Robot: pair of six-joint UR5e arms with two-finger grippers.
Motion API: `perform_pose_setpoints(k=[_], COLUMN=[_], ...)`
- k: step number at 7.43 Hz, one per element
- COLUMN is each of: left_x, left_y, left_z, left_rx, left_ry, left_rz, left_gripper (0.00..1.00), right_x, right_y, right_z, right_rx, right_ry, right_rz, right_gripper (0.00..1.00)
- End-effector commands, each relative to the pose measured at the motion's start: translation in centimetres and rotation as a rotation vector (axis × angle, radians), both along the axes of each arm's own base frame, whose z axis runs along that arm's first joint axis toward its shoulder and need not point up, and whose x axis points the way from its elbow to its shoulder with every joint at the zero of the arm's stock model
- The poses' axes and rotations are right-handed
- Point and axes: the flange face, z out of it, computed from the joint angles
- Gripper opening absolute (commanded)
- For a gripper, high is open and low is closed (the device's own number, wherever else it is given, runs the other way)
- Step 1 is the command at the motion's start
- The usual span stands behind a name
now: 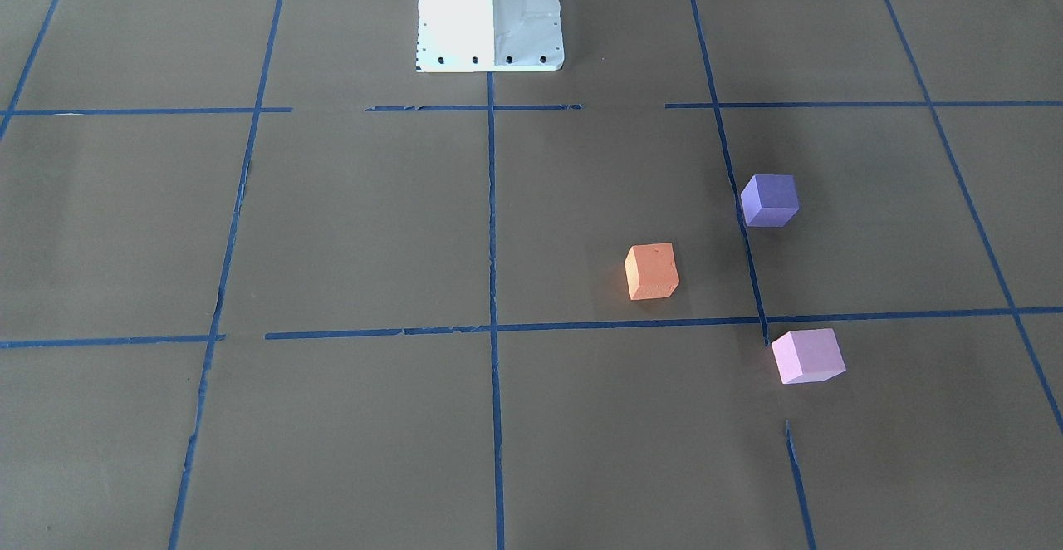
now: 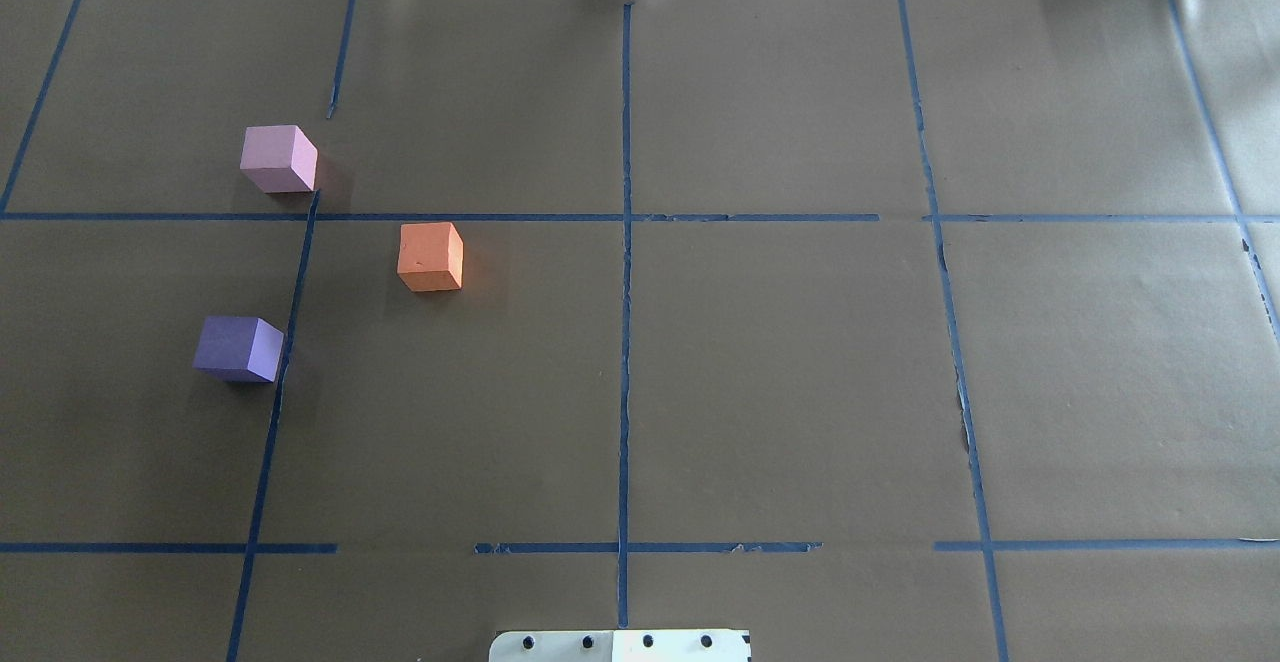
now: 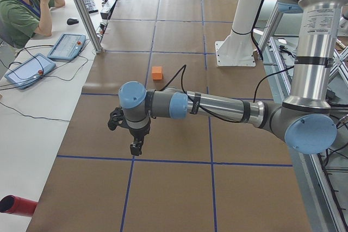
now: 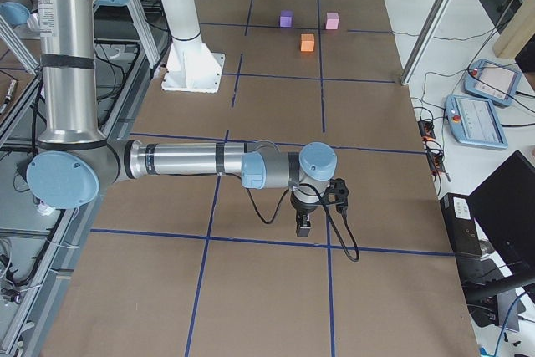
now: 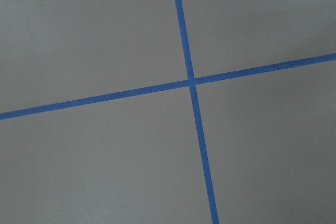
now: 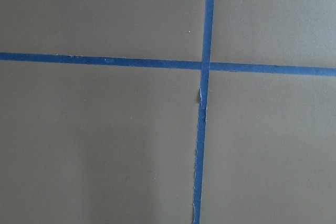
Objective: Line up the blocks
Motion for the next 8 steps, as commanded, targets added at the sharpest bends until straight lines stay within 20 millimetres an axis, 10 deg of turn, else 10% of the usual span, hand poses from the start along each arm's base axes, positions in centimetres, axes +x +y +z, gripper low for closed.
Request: perform_pose_setpoints(k=[1,5,8], left_x=[0.8,10.8,24.1], left_y=[0.9,-0.1,1.4], left_z=[-9.3,-22.8,-34.0], left_rx=[0.075,0.095,-0.034], left_ry=[0.026,0.179,0.26], left_rz=[-0.086,-0.059,-0.132], left_gripper=[1.0,1.0,1.0], right_x=[0.0,0.0,0.0], right_y=[0.0,0.0,0.0], right_z=[0.0,0.0,0.0], right_rx=[0.001,0.001,0.001], right_ry=[0.0,0.0,0.0], right_rz=[-0.001,-0.001,-0.001], right_gripper=[1.0,1.0,1.0])
